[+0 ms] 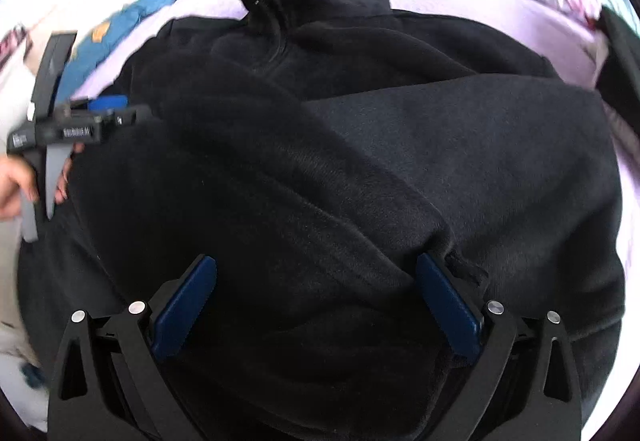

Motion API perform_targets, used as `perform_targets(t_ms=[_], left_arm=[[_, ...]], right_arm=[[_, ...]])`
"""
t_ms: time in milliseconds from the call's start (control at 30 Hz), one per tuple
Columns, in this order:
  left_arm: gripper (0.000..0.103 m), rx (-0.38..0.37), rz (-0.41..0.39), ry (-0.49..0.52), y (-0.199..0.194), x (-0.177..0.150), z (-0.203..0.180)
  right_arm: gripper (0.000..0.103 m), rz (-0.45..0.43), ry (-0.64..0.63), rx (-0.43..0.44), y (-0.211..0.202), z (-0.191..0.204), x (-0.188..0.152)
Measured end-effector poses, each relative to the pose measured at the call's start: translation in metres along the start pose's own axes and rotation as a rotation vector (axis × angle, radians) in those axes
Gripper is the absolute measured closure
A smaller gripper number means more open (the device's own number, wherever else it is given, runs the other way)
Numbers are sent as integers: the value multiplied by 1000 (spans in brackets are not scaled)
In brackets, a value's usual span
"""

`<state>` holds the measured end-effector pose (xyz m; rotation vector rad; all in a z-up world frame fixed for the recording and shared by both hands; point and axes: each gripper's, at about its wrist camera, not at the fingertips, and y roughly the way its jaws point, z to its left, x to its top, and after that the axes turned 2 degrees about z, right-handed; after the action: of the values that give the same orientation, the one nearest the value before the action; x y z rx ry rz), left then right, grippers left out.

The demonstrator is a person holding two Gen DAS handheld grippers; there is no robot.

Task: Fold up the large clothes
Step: 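Move both tools over the jacket toward its hem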

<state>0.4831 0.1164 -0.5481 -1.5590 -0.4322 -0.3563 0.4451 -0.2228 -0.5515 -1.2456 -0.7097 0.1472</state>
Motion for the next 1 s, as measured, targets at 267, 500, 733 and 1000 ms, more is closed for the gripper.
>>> perform_targets(t_ms=[267, 500, 733, 1000], left_arm=[[5, 21, -17, 13, -3, -6, -1], [6, -54, 32, -49, -32, 10, 7], [6, -118, -54, -135, -130, -29, 33], [6, -75, 95, -244, -164, -142, 75]], right_arm=[[5, 2, -12, -31, 6, 2, 0], [5, 61, 27, 19, -15, 0, 20], [6, -109, 82, 47, -110, -9, 2], [6, 45, 174, 24, -139, -18, -104]])
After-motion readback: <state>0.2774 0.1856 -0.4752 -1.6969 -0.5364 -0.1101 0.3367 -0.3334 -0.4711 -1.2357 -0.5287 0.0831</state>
